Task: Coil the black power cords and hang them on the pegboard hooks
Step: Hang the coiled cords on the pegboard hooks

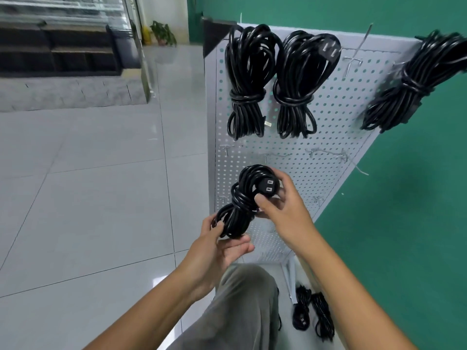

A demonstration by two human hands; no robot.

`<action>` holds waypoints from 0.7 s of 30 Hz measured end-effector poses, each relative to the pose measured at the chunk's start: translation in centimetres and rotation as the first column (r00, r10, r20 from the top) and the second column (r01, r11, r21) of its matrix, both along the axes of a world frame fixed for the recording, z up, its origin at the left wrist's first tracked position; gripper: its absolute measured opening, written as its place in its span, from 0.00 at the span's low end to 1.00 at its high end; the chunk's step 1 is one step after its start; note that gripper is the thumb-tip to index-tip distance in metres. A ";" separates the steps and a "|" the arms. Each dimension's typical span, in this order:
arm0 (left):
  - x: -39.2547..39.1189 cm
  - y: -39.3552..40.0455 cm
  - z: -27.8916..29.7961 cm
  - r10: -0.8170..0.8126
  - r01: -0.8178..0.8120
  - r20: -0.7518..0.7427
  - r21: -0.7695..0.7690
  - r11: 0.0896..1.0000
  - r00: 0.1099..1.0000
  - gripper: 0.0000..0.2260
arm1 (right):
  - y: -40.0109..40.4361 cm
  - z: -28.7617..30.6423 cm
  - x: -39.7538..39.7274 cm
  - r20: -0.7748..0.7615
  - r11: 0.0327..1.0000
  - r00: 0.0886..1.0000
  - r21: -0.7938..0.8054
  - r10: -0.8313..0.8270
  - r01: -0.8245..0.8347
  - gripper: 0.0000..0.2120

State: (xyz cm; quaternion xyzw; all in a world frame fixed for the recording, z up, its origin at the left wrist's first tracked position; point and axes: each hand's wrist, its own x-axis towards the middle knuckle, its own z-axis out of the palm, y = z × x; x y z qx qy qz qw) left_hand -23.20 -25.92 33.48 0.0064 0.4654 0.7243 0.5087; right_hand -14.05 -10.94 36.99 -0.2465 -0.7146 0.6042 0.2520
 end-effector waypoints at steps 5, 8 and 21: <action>-0.7 0.1 -0.5 -0.243 0.119 -0.513 -0.262 0.958 0.824 0.21 | -0.2 0.0 -0.6 -0.066 0.988 0.988 -0.078 -0.137 0.131 0.21; -1.1 0.5 -0.8 -0.297 -0.015 -0.802 -0.356 0.934 0.518 0.31 | 0.1 -0.2 -0.5 -0.065 0.978 0.983 -0.133 -0.170 0.161 0.23; -0.9 8.6 4.1 0.050 -0.058 -0.874 0.025 0.998 0.483 0.12 | 2.0 1.6 1.0 -0.163 0.888 0.881 -0.213 -0.445 0.409 0.16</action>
